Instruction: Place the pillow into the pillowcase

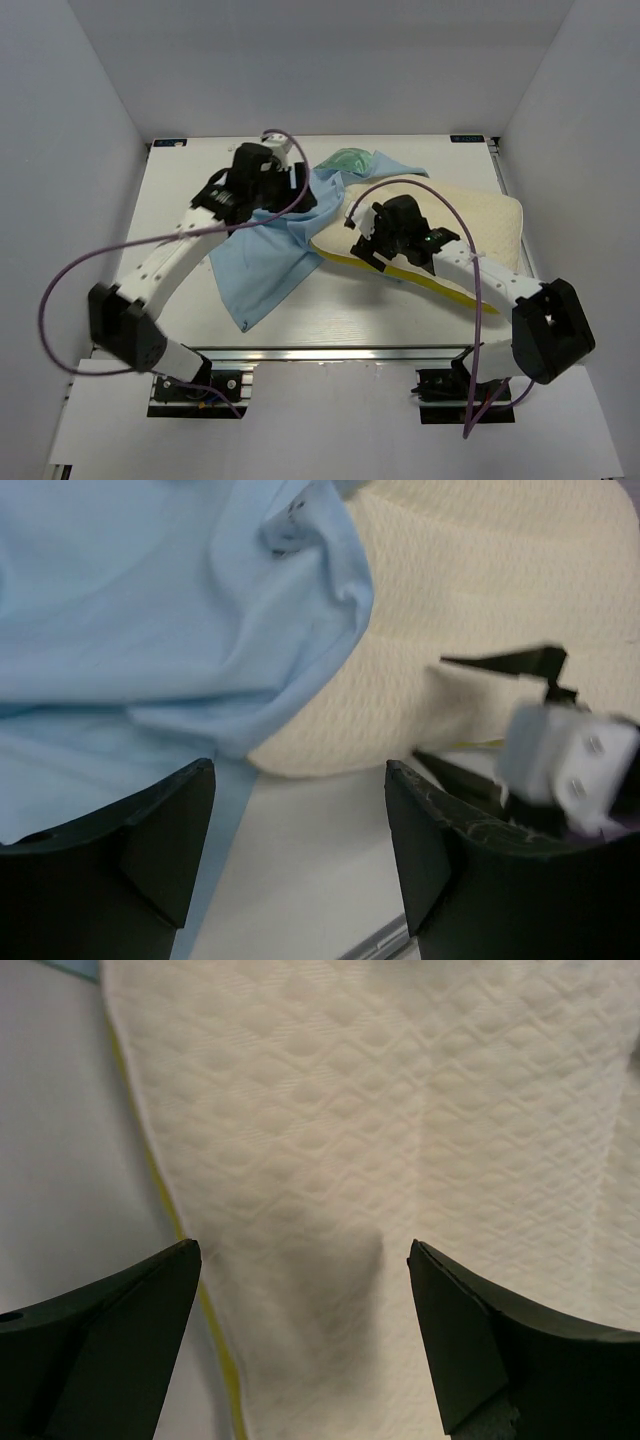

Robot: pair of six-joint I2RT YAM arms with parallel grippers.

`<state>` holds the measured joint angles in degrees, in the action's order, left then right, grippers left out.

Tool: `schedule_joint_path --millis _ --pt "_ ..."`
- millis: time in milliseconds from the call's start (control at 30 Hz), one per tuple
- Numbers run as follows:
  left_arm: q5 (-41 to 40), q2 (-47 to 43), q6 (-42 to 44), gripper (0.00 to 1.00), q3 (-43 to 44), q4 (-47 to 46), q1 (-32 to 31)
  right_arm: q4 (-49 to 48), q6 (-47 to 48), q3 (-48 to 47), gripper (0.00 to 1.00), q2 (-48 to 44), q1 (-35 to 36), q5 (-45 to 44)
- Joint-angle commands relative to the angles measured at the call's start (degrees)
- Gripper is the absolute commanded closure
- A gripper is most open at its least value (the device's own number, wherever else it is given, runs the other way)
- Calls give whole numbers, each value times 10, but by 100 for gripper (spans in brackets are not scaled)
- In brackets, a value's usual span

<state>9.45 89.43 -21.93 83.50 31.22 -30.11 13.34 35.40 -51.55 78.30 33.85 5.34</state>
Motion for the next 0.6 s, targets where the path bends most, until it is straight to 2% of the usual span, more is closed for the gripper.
schedule_joint_path --millis 0,33,100,133,233,267,433,567 --pt "-79 -143 -12 21 -88 9 2 -87 -9 7 11 24 5 -82" --pt "-77 -168 -23 20 -150 1 2 -89 -9 4 11 30 5 -83" --pt "-66 -222 -60 18 -212 -35 -8 -86 -12 1 11 47 5 -71" --pt "-71 -232 -80 17 -266 -61 -16 -82 -15 0 11 51 5 -65" --pt "-94 -248 -103 17 -333 -99 -52 -78 -28 -4 13 60 6 -60" --pt "-124 -247 -111 17 -366 -130 -61 -74 -35 -9 14 62 6 -59" --pt "-209 -212 -114 17 -411 -238 -112 -44 -52 -27 21 63 6 -24" --pt "-265 -156 -115 18 -409 -288 -129 -39 -63 -36 21 71 6 -20"
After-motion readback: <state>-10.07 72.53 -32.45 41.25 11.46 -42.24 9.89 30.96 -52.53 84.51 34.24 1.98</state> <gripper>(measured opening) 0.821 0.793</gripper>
